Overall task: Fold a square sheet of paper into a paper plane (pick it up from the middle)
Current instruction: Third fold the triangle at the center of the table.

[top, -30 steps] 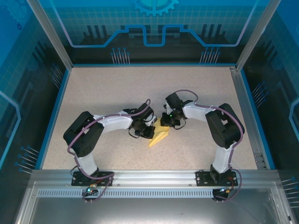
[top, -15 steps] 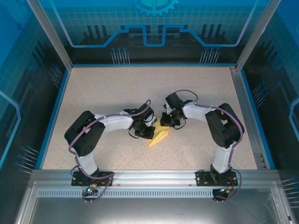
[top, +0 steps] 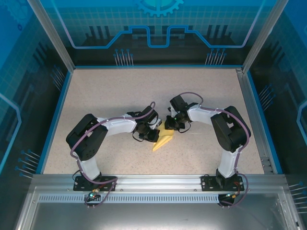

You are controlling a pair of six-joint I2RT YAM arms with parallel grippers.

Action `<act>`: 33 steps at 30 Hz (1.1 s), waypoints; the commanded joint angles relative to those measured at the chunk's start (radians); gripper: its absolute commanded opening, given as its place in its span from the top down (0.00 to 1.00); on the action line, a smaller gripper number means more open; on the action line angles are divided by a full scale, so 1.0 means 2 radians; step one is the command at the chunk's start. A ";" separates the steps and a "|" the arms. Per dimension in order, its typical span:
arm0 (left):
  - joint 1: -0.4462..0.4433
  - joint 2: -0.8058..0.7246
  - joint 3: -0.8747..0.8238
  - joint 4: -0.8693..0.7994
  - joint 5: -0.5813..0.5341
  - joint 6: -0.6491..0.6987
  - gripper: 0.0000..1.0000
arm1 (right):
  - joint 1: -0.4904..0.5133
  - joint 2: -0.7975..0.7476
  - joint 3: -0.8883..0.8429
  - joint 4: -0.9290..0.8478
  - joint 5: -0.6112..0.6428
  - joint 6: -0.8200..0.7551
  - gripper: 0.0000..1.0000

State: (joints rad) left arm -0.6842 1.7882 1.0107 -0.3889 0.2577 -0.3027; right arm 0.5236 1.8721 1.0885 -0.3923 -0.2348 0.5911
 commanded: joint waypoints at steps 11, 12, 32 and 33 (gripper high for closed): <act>0.003 0.006 -0.008 -0.005 -0.019 0.004 0.96 | 0.007 0.023 -0.004 -0.029 0.023 0.002 0.82; 0.004 0.008 -0.007 -0.005 -0.018 0.005 0.96 | 0.007 0.022 -0.004 -0.029 0.022 0.002 0.82; 0.003 0.010 -0.013 0.000 -0.015 0.001 0.96 | 0.025 -0.144 -0.122 0.097 -0.063 0.081 0.86; 0.003 0.009 -0.013 0.000 -0.014 0.001 0.96 | 0.032 -0.141 -0.128 0.111 -0.071 0.087 0.87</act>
State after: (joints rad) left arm -0.6834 1.7931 1.0050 -0.3775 0.2329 -0.2970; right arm 0.5465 1.5894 0.8837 -0.2588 -0.3019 0.7055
